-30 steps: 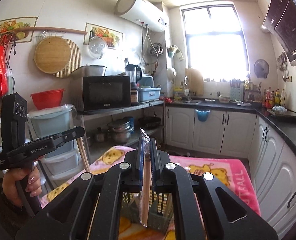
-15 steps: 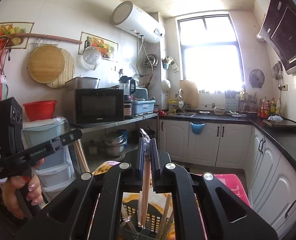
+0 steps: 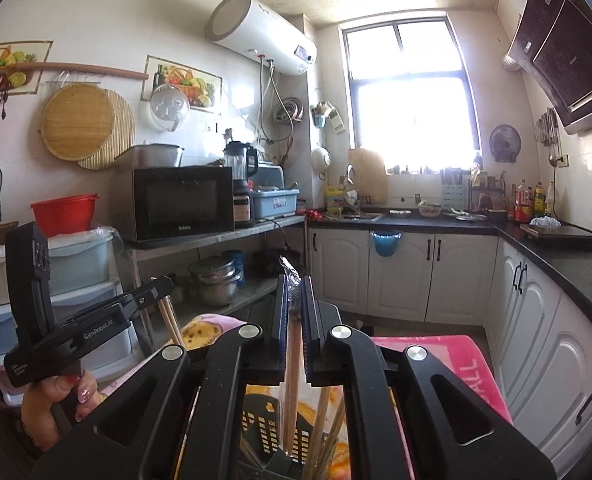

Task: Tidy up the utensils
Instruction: 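Lift the chopsticks with the left gripper above the green caddy, then lower the chopsticks into the caddy and open the left gripper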

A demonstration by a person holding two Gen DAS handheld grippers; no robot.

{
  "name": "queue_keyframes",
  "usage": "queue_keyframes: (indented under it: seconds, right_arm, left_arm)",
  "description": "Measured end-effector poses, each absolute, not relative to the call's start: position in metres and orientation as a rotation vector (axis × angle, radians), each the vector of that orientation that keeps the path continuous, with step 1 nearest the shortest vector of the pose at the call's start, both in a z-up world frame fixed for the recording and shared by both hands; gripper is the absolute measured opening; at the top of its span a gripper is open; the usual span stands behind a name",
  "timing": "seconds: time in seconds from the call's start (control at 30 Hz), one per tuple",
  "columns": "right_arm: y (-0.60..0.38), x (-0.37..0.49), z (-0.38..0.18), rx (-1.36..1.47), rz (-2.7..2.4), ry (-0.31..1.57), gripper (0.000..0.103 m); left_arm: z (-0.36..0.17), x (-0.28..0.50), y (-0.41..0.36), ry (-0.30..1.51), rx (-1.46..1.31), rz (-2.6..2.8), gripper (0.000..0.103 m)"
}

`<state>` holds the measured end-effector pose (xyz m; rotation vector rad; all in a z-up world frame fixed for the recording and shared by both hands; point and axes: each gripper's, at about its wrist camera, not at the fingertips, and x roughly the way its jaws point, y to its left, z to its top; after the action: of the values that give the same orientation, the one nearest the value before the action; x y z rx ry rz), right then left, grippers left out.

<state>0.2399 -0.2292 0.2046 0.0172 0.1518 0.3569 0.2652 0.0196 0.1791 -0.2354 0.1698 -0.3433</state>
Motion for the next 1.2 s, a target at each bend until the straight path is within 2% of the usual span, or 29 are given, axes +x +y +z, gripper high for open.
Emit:
queue_keyframes:
  seconds: [0.43,1.2]
  right_arm:
    - [-0.224,0.26,0.169,0.036,0.34,0.219,0.006]
    - [-0.213,0.264,0.135,0.044,0.356,0.268,0.007]
  left_arm:
    - [0.141,0.276,0.014,0.235,-0.223,-0.336,0.003]
    - [0.113,0.276,0.006,0.32,-0.23,-0.375,0.003]
